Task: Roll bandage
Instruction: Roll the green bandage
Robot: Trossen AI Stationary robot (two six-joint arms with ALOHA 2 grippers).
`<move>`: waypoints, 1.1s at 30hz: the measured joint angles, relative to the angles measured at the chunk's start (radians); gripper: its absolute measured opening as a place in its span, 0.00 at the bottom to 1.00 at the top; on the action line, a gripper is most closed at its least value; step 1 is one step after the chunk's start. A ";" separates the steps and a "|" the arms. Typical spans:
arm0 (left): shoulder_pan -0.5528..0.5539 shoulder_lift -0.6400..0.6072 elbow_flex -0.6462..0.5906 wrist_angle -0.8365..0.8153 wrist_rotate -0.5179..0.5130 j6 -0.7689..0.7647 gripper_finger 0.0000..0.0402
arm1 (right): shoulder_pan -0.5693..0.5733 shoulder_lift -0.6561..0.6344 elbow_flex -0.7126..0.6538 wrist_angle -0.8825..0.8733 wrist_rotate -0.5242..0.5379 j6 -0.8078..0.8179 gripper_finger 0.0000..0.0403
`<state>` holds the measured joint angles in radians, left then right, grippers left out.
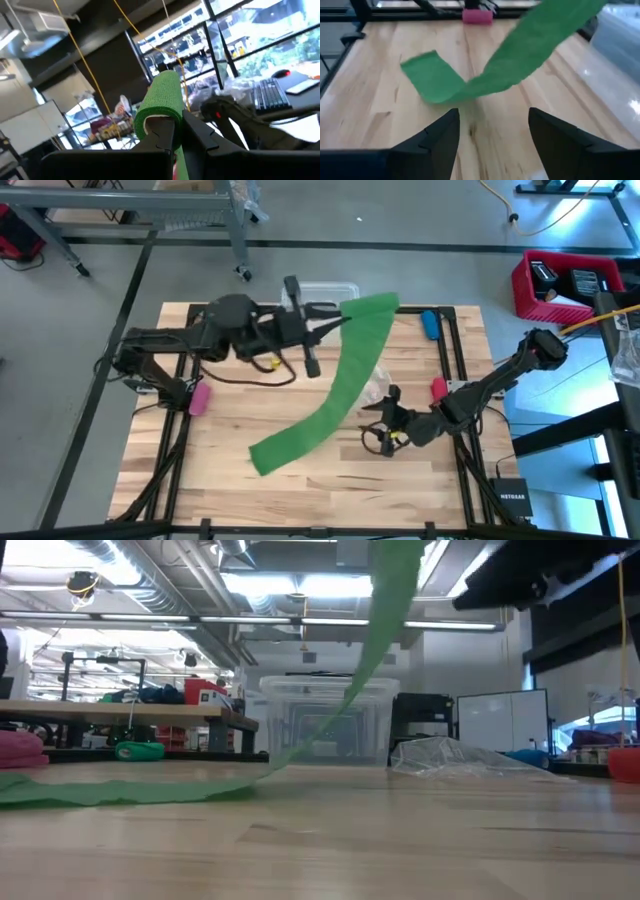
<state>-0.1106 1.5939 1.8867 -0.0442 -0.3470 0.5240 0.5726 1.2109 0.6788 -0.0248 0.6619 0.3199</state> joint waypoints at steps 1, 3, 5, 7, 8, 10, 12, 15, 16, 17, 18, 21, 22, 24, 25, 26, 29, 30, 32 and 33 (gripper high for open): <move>-0.011 -0.004 0.007 -0.007 -0.021 0.013 0.03 | 0.001 -0.009 0.000 0.018 0.000 -0.026 0.59; -0.036 -0.008 0.027 -0.030 -0.064 0.041 0.03 | 0.002 -0.040 0.000 0.034 0.025 -0.069 0.59; -0.057 -0.010 0.054 -0.064 -0.113 0.065 0.03 | 0.002 -0.075 0.002 0.033 0.071 -0.101 0.59; -0.075 -0.011 0.081 -0.084 -0.162 0.089 0.03 | 0.001 -0.117 0.002 0.048 0.117 -0.145 0.59; -0.085 -0.012 0.089 -0.090 -0.181 0.106 0.03 | -0.001 -0.143 0.002 0.079 0.132 -0.171 0.59; -0.098 -0.013 0.099 -0.090 -0.197 0.134 0.03 | -0.015 -0.196 0.002 0.149 0.132 -0.237 0.59; -0.108 -0.012 0.113 -0.095 -0.208 0.163 0.03 | -0.038 -0.243 0.003 0.221 0.084 -0.292 0.59; -0.118 -0.010 0.128 -0.075 -0.208 0.193 0.03 | -0.088 -0.301 0.014 0.276 -0.014 -0.341 0.59; -0.119 -0.010 0.138 -0.062 -0.208 0.204 0.03 | -0.107 -0.311 0.025 0.276 -0.044 -0.349 0.59; -0.120 -0.010 0.152 -0.055 -0.208 0.222 0.03 | -0.125 -0.317 0.039 0.274 -0.077 -0.352 0.59; -0.121 -0.010 0.165 -0.045 -0.209 0.238 0.03 | -0.141 -0.320 0.057 0.264 -0.110 -0.356 0.59; -0.134 -0.010 0.209 -0.028 -0.211 0.246 0.03 | -0.178 -0.316 0.111 0.237 -0.197 -0.373 0.59; -0.142 -0.010 0.223 -0.026 -0.210 0.245 0.03 | -0.187 -0.309 0.128 0.233 -0.217 -0.380 0.59; -0.163 -0.010 0.246 -0.049 -0.210 0.246 0.03 | -0.201 -0.300 0.160 0.222 -0.238 -0.403 0.59; -0.174 -0.010 0.255 -0.072 -0.210 0.246 0.03 | -0.202 -0.296 0.174 0.210 -0.241 -0.412 0.59; -0.185 -0.010 0.263 -0.099 -0.209 0.246 0.03 | -0.202 -0.294 0.192 0.195 -0.246 -0.422 0.59; -0.210 -0.009 0.271 -0.179 -0.206 0.239 0.03 | -0.202 -0.295 0.240 0.157 -0.243 -0.449 0.59; -0.214 -0.009 0.271 -0.209 -0.206 0.237 0.03 | -0.202 -0.295 0.253 0.151 -0.234 -0.456 0.59; -0.211 -0.009 0.263 -0.254 -0.206 0.213 0.03 | -0.202 -0.295 0.268 0.131 -0.219 -0.457 0.59; -0.204 -0.006 0.257 -0.274 -0.206 0.194 0.03 | -0.202 -0.295 0.273 0.125 -0.219 -0.457 0.59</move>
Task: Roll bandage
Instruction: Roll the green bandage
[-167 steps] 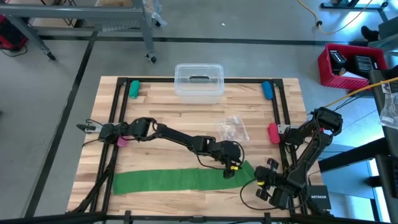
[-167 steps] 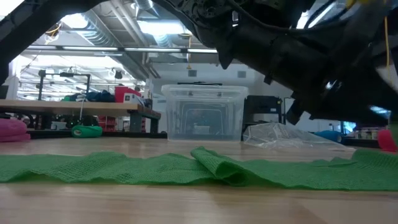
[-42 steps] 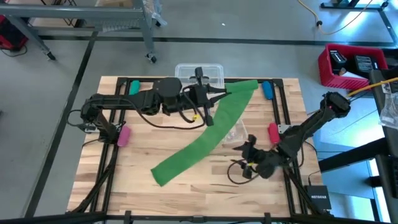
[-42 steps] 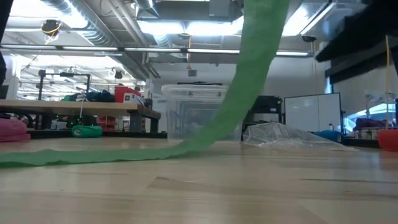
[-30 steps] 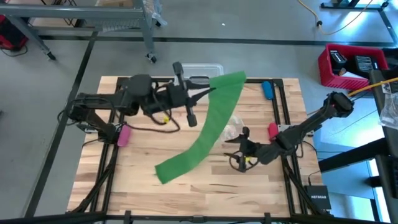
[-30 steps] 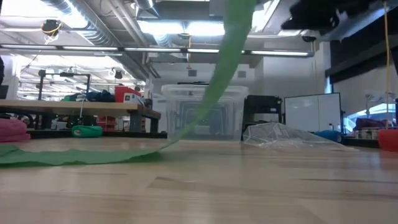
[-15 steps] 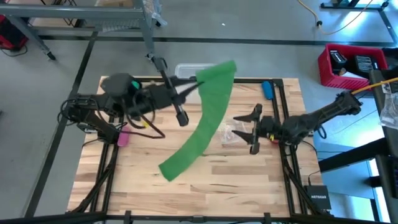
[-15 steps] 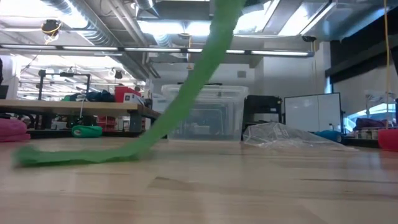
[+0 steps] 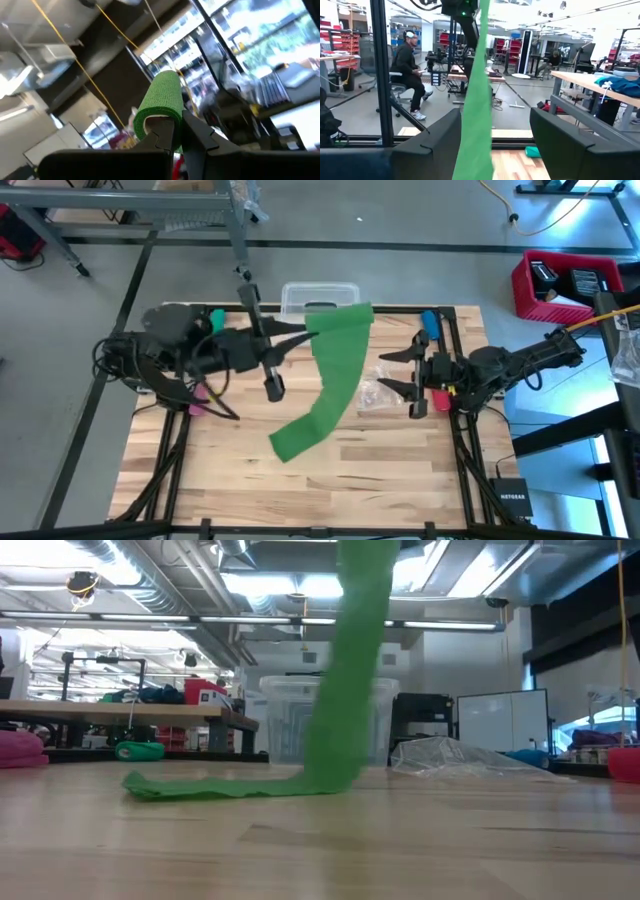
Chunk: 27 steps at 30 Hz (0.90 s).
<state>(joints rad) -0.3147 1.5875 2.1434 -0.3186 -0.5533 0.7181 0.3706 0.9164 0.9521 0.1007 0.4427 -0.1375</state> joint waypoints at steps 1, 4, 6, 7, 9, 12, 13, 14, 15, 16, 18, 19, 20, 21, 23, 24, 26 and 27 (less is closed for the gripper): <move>0.010 0.004 -0.007 -0.010 0.000 -0.021 0.03 | 0.000 0.002 0.001 -0.001 0.001 0.001 0.59; 0.039 0.020 -0.037 -0.022 -0.001 -0.056 0.03 | 0.001 0.013 0.001 -0.012 -0.002 0.021 0.59; 0.056 0.031 -0.060 -0.016 -0.001 -0.067 0.03 | 0.001 0.026 0.001 -0.034 -0.007 0.043 0.59; 0.064 0.037 -0.067 -0.016 -0.001 -0.073 0.03 | 0.001 0.033 0.001 -0.052 -0.007 0.052 0.59; 0.072 0.049 -0.071 -0.018 -0.001 -0.076 0.03 | 0.001 0.050 0.001 -0.077 0.000 0.058 0.59; 0.065 0.058 -0.071 -0.013 -0.001 -0.074 0.03 | 0.002 0.072 0.001 -0.122 0.070 0.054 0.59; 0.060 0.058 -0.071 -0.013 -0.001 -0.071 0.03 | 0.002 0.075 0.001 -0.141 0.094 0.054 0.59; 0.055 0.058 -0.071 -0.014 -0.001 -0.071 0.03 | 0.002 0.076 0.001 -0.158 0.113 0.052 0.59; 0.049 0.058 -0.071 -0.013 0.000 -0.071 0.03 | 0.002 0.076 0.001 -0.168 0.133 0.051 0.59; 0.043 0.058 -0.071 -0.013 0.000 -0.070 0.03 | 0.002 0.076 0.001 -0.180 0.154 0.052 0.59; 0.031 0.056 -0.071 -0.014 0.000 -0.062 0.03 | 0.002 0.075 0.001 -0.184 0.171 0.053 0.59; 0.026 0.056 -0.071 -0.016 0.000 -0.057 0.03 | 0.004 0.071 0.001 -0.184 0.170 0.053 0.59; 0.022 0.056 -0.071 -0.016 0.000 -0.056 0.03 | 0.012 0.067 0.001 -0.180 0.163 0.059 0.59; 0.019 0.055 -0.071 -0.015 0.000 -0.056 0.03 | 0.023 0.060 0.001 -0.172 0.153 0.065 0.59; 0.018 0.054 -0.071 -0.014 0.000 -0.057 0.03 | 0.048 0.041 0.001 -0.164 0.142 0.079 0.59; 0.018 0.053 -0.071 -0.014 0.000 -0.058 0.03 | 0.056 0.032 0.001 -0.158 0.145 0.078 0.59; 0.018 0.053 -0.071 -0.015 0.000 -0.062 0.03 | 0.066 0.022 0.001 -0.163 0.174 0.076 0.59; 0.019 0.053 -0.071 -0.015 0.000 -0.063 0.03 | 0.068 0.020 0.001 -0.170 0.188 0.075 0.59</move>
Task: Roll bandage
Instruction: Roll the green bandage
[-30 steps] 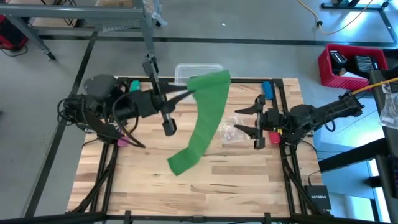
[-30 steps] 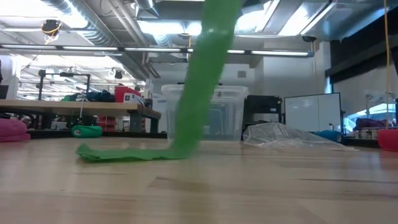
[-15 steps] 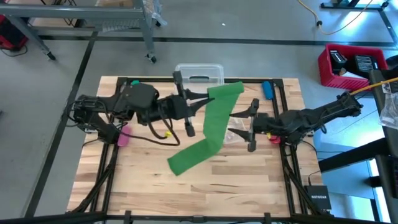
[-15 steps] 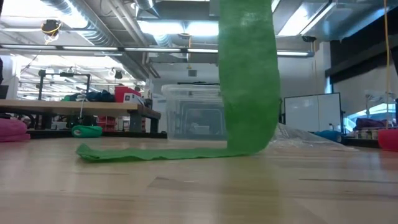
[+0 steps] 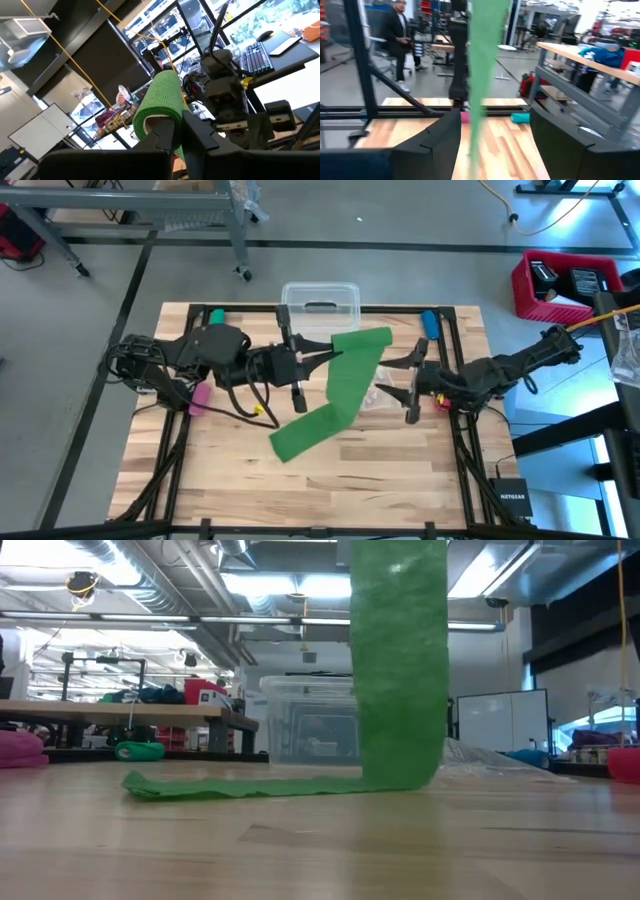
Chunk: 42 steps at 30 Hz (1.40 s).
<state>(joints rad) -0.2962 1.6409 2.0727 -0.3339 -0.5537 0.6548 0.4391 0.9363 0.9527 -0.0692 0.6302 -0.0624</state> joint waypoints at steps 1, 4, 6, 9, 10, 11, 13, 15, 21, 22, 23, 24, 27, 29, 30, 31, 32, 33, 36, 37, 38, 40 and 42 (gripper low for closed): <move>0.000 0.000 0.000 0.000 0.000 0.000 0.03 | 0.000 0.000 0.000 -0.006 0.006 0.000 0.59; 0.000 0.000 0.000 0.008 0.003 -0.010 0.03 | -0.031 0.032 0.000 0.012 -0.044 0.003 0.59; 0.000 0.000 0.000 0.014 0.024 -0.015 0.03 | -0.053 0.065 0.000 0.022 -0.118 0.005 0.59; 0.000 0.001 0.000 0.018 0.030 -0.012 0.03 | -0.065 0.106 -0.001 0.049 -0.175 0.007 0.59; 0.000 0.002 0.000 0.019 0.030 -0.015 0.03 | -0.068 0.113 -0.001 0.062 -0.176 0.005 0.59; 0.001 0.002 0.000 0.019 0.030 -0.015 0.03 | -0.070 0.118 -0.001 0.069 -0.176 0.004 0.59; 0.002 0.002 0.000 0.010 0.030 -0.014 0.03 | -0.074 0.121 -0.001 0.068 -0.178 0.001 0.59; 0.002 0.002 0.000 -0.005 0.025 -0.011 0.03 | -0.073 0.115 -0.001 0.055 -0.167 0.003 0.59; 0.002 0.003 0.000 -0.010 -0.001 0.009 0.03 | -0.073 0.030 0.001 -0.045 -0.152 0.092 0.59; 0.002 0.003 0.000 -0.010 -0.002 0.011 0.03 | -0.073 0.024 0.001 -0.044 -0.152 0.106 0.59; 0.002 0.003 0.000 -0.010 -0.002 0.011 0.03 | -0.073 0.021 0.001 -0.042 -0.152 0.108 0.59; 0.002 0.003 0.000 -0.010 -0.002 0.010 0.03 | -0.073 0.022 0.001 -0.034 -0.153 0.107 0.59; 0.003 0.003 0.000 -0.010 -0.002 0.008 0.03 | -0.073 0.041 0.001 0.007 -0.178 0.101 0.59; 0.003 0.003 0.000 -0.010 -0.004 0.008 0.03 | -0.073 0.055 0.001 0.002 -0.208 0.092 0.59; 0.004 0.003 0.000 -0.010 -0.004 0.009 0.03 | -0.073 0.057 0.000 -0.015 -0.215 0.091 0.59; 0.005 0.003 0.000 -0.010 -0.005 0.011 0.03 | -0.073 0.056 0.000 -0.033 -0.216 0.097 0.59; 0.005 0.003 0.000 -0.010 -0.007 0.011 0.03 | -0.073 0.049 0.003 -0.064 -0.216 0.114 0.59; 0.005 0.003 0.000 -0.010 -0.008 0.010 0.03 | -0.073 0.039 0.012 -0.108 -0.216 0.133 0.59; 0.005 0.003 0.000 -0.010 -0.008 0.008 0.03 | -0.073 0.019 0.032 -0.169 -0.205 0.176 0.59; 0.005 0.003 0.000 -0.008 -0.008 0.008 0.03 | -0.073 0.019 0.032 -0.159 -0.197 0.176 0.59; 0.005 0.003 0.000 -0.005 -0.008 0.008 0.03 | -0.073 0.023 0.032 -0.138 -0.196 0.164 0.59; 0.005 0.003 0.000 0.001 -0.008 0.008 0.03 | -0.074 0.048 0.032 -0.084 -0.195 0.132 0.59; 0.005 0.003 0.000 0.009 -0.008 0.007 0.03 | -0.081 0.082 0.032 -0.031 -0.197 0.093 0.59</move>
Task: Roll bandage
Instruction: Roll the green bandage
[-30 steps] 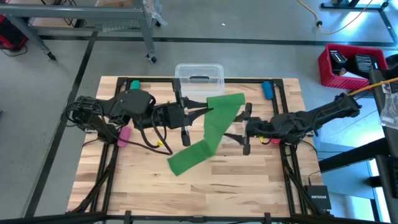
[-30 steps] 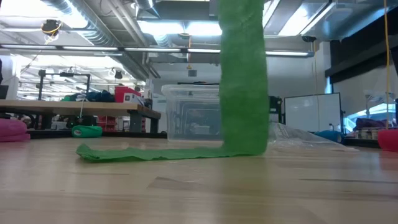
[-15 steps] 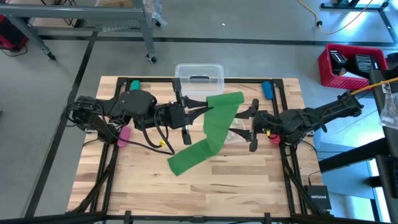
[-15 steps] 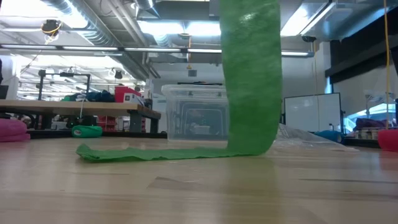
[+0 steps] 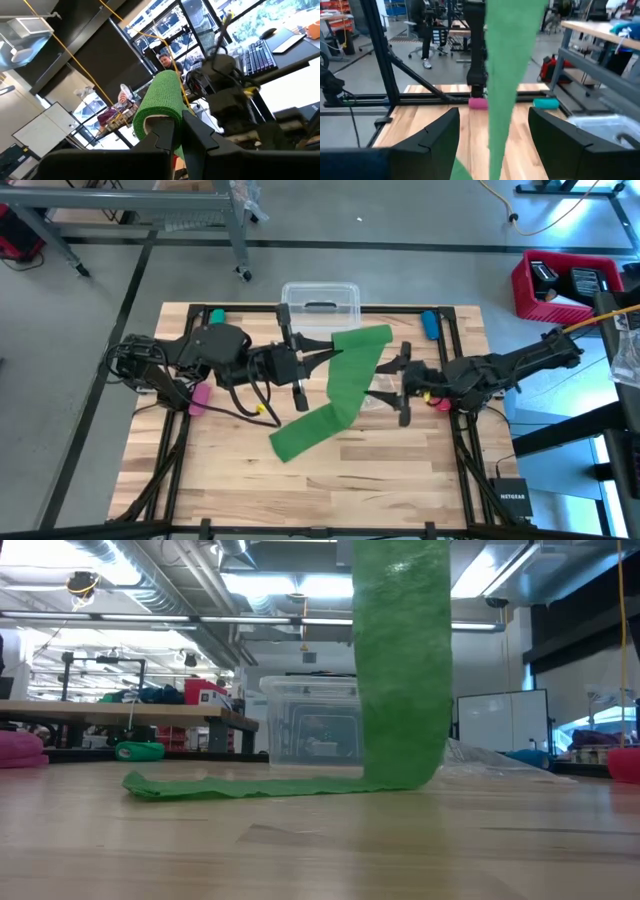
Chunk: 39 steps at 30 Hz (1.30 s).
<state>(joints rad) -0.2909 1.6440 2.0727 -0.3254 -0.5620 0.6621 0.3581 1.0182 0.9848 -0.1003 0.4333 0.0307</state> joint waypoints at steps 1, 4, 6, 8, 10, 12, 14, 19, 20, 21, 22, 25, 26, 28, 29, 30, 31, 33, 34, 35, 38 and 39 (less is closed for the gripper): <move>0.000 0.000 0.000 0.004 0.000 0.000 0.03 | -0.001 0.019 0.000 0.024 -0.001 -0.015 0.59; 0.003 0.000 0.000 0.010 0.000 -0.005 0.03 | -0.001 0.067 0.000 0.081 0.023 -0.069 0.59; 0.003 0.000 0.000 0.011 0.000 -0.010 0.03 | -0.001 0.093 0.000 0.104 0.050 -0.116 0.58; 0.002 0.000 0.000 0.012 0.000 -0.012 0.03 | -0.001 0.111 0.000 0.111 0.069 -0.161 0.56; -0.001 0.000 0.000 0.016 0.000 -0.020 0.03 | -0.001 0.115 -0.001 0.120 0.071 -0.193 0.51; -0.006 0.000 0.000 0.021 0.000 -0.023 0.03 | -0.001 0.113 0.000 0.135 0.072 -0.209 0.45; -0.012 0.000 0.000 0.025 0.000 -0.026 0.03 | -0.001 0.112 0.000 0.140 0.072 -0.225 0.38; -0.017 0.000 0.000 0.025 0.003 -0.028 0.03 | -0.001 0.114 0.000 0.159 0.063 -0.247 0.21; -0.017 0.000 0.000 0.024 0.009 -0.031 0.03 | -0.001 0.114 0.000 0.156 0.064 -0.249 0.18; -0.016 0.000 0.000 0.026 0.016 -0.032 0.03 | -0.001 0.115 0.000 0.155 0.064 -0.250 0.15; -0.016 0.000 0.000 0.030 0.022 -0.032 0.03 | -0.001 0.115 0.000 0.155 0.064 -0.250 0.13; -0.016 0.000 0.000 0.047 0.025 -0.027 0.03 | -0.001 0.115 0.000 0.154 0.063 -0.243 0.07; -0.016 0.000 0.000 0.052 0.025 -0.027 0.03 | -0.001 0.115 0.000 0.150 0.062 -0.242 0.06; -0.016 0.000 0.000 0.054 0.027 -0.027 0.03 | 0.000 0.115 0.000 0.150 0.051 -0.246 0.04; -0.016 0.000 0.000 0.054 0.027 -0.027 0.03 | 0.000 0.115 0.000 0.151 0.045 -0.248 0.02; -0.016 0.000 0.000 0.053 0.027 -0.027 0.03 | 0.000 0.115 0.000 0.152 0.045 -0.248 0.02; -0.016 0.000 0.000 0.053 0.027 -0.025 0.03 | 0.000 0.115 0.000 0.152 0.045 -0.249 0.01; -0.015 0.000 0.000 0.054 0.027 0.001 0.03 | 0.002 0.115 0.000 0.151 0.044 -0.251 0.01; -0.012 0.000 0.000 0.056 0.026 0.011 0.03 | 0.002 0.115 0.000 0.149 0.034 -0.249 0.01; -0.009 0.001 0.000 0.067 0.015 0.023 0.03 | 0.002 0.115 0.000 0.144 0.009 -0.245 0.01; 0.008 0.002 0.000 0.101 -0.034 0.047 0.03 | 0.006 0.115 0.000 0.136 -0.069 -0.206 0.01; 0.016 0.002 0.000 0.107 -0.047 0.063 0.03 | 0.014 0.115 0.000 0.134 -0.088 -0.196 0.01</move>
<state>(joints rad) -0.2747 1.6455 2.0727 -0.2187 -0.6090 0.7246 0.3724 1.1332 0.9844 0.0342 0.3451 -0.1653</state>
